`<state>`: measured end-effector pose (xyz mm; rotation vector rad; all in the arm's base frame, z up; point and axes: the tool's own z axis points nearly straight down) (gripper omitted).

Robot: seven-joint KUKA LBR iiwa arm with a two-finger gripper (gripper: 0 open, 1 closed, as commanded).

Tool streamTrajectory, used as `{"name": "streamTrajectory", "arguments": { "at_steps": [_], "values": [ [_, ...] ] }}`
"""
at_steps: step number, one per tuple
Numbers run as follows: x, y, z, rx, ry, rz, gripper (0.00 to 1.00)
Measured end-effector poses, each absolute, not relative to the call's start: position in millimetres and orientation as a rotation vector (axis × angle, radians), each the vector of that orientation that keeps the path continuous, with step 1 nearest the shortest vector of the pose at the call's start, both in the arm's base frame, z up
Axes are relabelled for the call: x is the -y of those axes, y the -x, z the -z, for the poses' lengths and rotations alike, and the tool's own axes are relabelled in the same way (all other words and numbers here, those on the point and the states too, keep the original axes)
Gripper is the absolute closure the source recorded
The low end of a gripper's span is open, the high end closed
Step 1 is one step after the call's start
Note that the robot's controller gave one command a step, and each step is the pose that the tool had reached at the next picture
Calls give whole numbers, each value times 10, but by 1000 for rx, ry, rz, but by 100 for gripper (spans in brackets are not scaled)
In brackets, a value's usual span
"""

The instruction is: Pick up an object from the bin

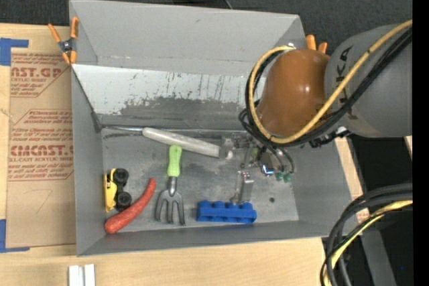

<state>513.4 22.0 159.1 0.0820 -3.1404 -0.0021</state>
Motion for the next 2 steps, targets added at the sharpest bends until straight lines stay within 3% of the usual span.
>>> {"name": "streamTrajectory", "arguments": {
  "at_steps": [1, 2],
  "values": [
    [-40, -5188, -1469, 3139, -232, 1, 0],
    [-142, -5106, -1412, 3102, -514, 3, 0]
  ]
}}
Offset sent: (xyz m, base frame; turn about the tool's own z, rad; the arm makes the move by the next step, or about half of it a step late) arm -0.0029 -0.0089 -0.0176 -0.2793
